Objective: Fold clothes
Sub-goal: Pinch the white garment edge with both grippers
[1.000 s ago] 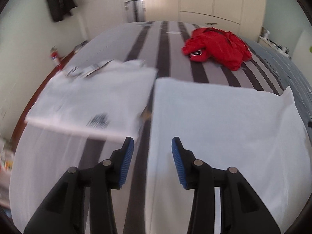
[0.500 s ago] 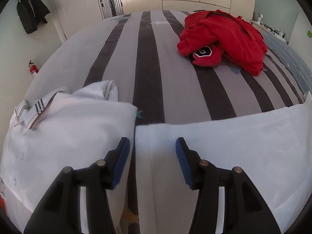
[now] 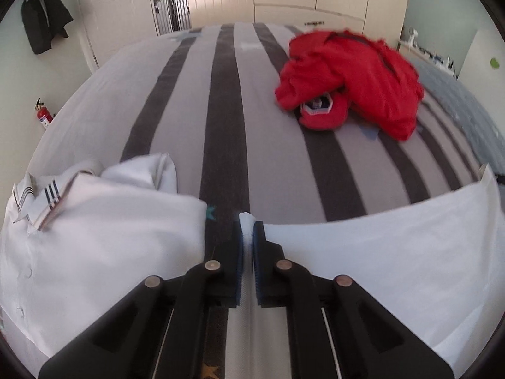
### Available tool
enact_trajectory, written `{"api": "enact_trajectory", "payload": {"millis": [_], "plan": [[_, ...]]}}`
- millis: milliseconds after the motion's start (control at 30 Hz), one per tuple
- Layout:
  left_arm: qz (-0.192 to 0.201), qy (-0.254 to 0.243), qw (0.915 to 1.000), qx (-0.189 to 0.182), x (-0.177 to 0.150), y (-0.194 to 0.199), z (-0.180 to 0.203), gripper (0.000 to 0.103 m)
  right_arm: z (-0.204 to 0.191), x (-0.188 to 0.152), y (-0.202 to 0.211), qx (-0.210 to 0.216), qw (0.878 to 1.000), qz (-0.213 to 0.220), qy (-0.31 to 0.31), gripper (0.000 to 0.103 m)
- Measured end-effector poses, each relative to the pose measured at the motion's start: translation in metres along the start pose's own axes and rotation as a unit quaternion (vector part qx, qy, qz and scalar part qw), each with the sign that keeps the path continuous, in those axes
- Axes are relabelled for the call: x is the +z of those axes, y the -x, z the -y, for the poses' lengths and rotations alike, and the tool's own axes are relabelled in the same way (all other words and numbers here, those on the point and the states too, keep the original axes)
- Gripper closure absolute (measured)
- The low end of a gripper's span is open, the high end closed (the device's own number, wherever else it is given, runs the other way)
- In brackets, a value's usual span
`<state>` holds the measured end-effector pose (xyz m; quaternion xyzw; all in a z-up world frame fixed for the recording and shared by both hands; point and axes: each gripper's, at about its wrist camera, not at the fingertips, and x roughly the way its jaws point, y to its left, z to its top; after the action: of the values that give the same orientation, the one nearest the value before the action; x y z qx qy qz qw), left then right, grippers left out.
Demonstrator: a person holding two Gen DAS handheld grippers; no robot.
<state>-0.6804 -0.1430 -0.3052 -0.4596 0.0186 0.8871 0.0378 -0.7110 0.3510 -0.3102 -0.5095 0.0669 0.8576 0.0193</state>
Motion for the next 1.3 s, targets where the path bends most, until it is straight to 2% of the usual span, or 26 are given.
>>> {"api": "enact_trajectory", "payload": {"millis": [133,267,367,467,500,533,567,600,733,967,1000,1067,1100,1133,1300], "plan": [[0.017,0.006,0.9998,-0.007,0.012,0.015,-0.003,0.099,0.007,0.007,-0.002,-0.005,1.0,-0.005,-0.013,0.052],[0.011,0.026,0.9996,0.0,0.017,0.012,-0.014,0.099,0.011,0.007,-0.004,0.012,1.0,-0.017,-0.017,0.051],[0.003,0.036,0.9993,0.006,0.015,0.007,-0.021,0.099,0.004,0.003,-0.001,0.025,0.999,-0.021,0.009,0.05],[-0.001,0.045,0.999,0.01,0.013,0.002,-0.021,0.099,0.002,0.004,-0.002,0.027,0.999,-0.026,0.018,0.056],[0.0,0.046,0.9989,0.011,0.014,0.001,-0.02,0.099,0.001,0.005,-0.002,0.027,0.999,-0.028,0.021,0.068],[0.0,0.047,0.9988,0.013,0.015,0.0,-0.019,0.099,0.001,0.005,-0.002,0.028,0.999,-0.03,0.024,0.086],[0.0,0.044,0.9989,0.015,0.015,-0.002,-0.017,0.099,0.001,0.006,-0.002,0.035,0.999,-0.033,0.021,0.097],[-0.001,0.04,0.999,0.017,0.016,-0.003,-0.015,0.099,0.001,0.007,-0.001,0.036,0.999,-0.033,0.024,0.103],[-0.002,0.037,0.9991,0.02,0.017,-0.004,-0.013,0.099,-0.001,0.007,0.003,0.013,0.999,-0.027,0.043,0.103],[-0.006,0.023,0.9994,0.024,0.023,-0.007,-0.009,0.099,0.0,0.007,0.008,0.064,0.997,-0.026,0.023,0.103],[-0.007,0.02,0.9994,0.026,0.022,-0.008,-0.009,0.099,0.0,0.007,0.009,0.071,0.997,-0.026,0.02,0.101],[-0.01,0.028,0.9992,0.026,0.018,-0.01,-0.012,0.099,0.0,0.007,0.011,0.086,0.996,-0.026,0.014,0.091],[-0.011,0.032,0.9991,0.025,0.017,-0.011,-0.014,0.099,0.001,0.007,0.011,0.093,0.995,-0.026,0.011,0.081],[-0.012,0.03,0.9991,0.026,0.016,-0.012,-0.014,0.099,-0.004,0.004,0.009,0.088,0.996,-0.029,0.018,0.077],[-0.015,0.021,0.9993,0.028,0.014,-0.017,-0.012,0.099,-0.016,-0.001,-0.006,0.062,0.997,-0.032,0.03,0.078]]}}
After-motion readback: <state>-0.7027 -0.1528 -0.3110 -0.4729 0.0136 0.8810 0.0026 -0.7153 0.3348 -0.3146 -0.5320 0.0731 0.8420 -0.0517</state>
